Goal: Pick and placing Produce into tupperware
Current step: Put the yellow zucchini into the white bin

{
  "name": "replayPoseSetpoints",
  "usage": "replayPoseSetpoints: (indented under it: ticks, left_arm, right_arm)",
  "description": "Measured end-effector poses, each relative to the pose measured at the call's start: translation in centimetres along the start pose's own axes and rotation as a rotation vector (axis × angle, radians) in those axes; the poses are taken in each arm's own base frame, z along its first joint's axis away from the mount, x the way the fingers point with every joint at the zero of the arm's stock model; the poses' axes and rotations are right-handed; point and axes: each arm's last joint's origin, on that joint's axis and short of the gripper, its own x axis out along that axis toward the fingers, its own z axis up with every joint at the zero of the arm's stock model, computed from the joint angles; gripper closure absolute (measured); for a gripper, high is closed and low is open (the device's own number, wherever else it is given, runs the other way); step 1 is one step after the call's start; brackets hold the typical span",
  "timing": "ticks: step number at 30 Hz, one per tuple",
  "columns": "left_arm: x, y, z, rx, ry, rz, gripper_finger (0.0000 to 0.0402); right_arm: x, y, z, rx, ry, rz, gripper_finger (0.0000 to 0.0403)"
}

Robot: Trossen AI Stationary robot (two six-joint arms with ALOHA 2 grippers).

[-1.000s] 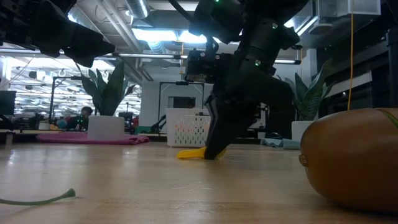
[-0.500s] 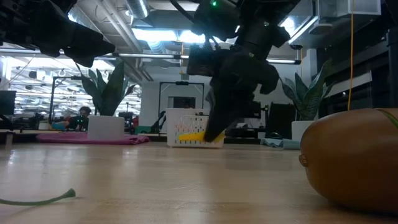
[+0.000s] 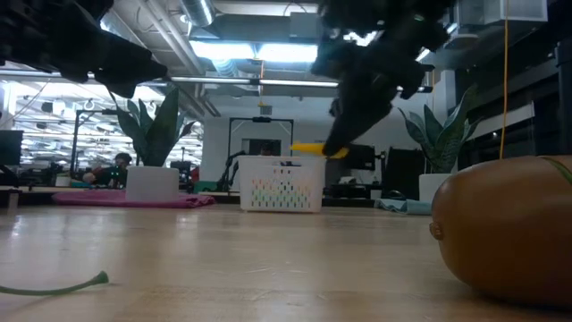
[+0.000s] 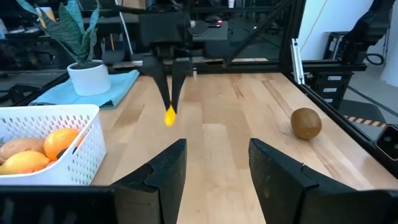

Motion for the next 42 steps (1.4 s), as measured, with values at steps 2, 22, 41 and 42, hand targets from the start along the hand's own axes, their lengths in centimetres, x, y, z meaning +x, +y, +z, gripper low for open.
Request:
replayPoseSetpoints:
  ticks: [2,22,41,42]
  left_arm:
    - [0.1,0.1,0.0,0.0,0.0,0.009,0.0237]
    - [0.3,0.9,0.1,-0.017,-0.008,0.054,0.0237]
    - [0.7,2.7,0.2,-0.032,-0.01,0.193,0.0237]
    - [0.8,2.8,0.2,-0.033,-0.01,0.202,0.0237]
  right_arm:
    - [-0.6,-0.1,-1.2,0.015,-0.086,-0.004,0.0392]
    - [-4.6,-0.7,-11.1,0.016,-0.908,-0.004,0.0391]
    - [-5.0,-2.0,-11.6,0.125,-0.947,-0.271,0.0391]
    - [-5.0,-2.2,-11.6,0.126,-0.947,-0.279,0.0391]
